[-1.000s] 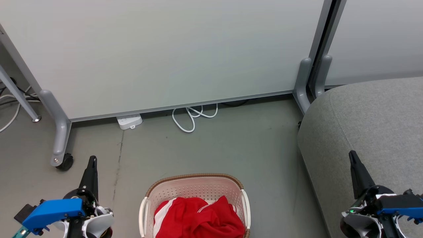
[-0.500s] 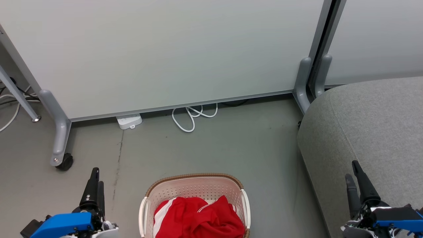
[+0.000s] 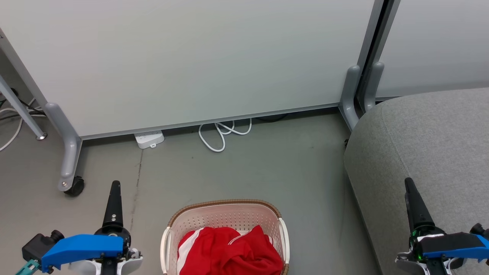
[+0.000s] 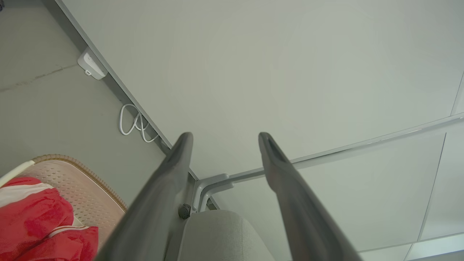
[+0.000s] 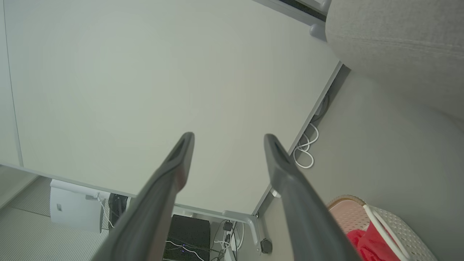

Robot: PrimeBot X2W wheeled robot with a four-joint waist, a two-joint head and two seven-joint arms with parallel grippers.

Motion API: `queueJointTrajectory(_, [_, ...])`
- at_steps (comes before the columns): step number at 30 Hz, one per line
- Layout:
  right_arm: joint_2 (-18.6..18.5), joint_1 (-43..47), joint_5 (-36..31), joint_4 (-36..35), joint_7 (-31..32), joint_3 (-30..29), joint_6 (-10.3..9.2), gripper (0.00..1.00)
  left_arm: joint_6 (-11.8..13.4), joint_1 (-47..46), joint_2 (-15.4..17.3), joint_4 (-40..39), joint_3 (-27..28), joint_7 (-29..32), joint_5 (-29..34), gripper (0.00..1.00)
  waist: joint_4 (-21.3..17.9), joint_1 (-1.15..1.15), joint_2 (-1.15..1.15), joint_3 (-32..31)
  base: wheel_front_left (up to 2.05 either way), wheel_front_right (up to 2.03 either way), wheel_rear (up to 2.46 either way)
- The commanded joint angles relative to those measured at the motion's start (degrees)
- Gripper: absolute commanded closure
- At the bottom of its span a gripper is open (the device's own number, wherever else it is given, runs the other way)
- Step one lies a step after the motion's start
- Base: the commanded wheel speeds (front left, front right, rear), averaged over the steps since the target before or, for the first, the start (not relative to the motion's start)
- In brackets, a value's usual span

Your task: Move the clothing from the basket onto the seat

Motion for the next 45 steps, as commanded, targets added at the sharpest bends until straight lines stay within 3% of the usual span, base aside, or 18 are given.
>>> queueJointTrajectory(1, [-0.29,-1.07,-3.5,-1.54,-0.75,0.15,0.05,0.0,0.6,-1.67,0.48,-1.45,-0.76,-0.86,3.56,0.0,0.02,0.0,0.0,0.02,0.0,0.0,0.0])
queueJointTrajectory(22, [-0.63,0.1,-26.86,-2.91,-5.15,2.87,0.08,0.0,2.78,-1.81,0.58,-2.14,-5.77,-5.27,26.52,0.0,0.46,0.0,0.0,0.02,0.0,0.0,0.0])
queueJointTrajectory(45, [-0.58,1.12,-43.76,-2.42,-8.93,4.09,0.11,0.0,3.47,-1.68,0.64,-1.13,-8.64,-9.03,43.09,0.0,1.09,0.0,0.0,-0.17,0.0,0.0,0.0])
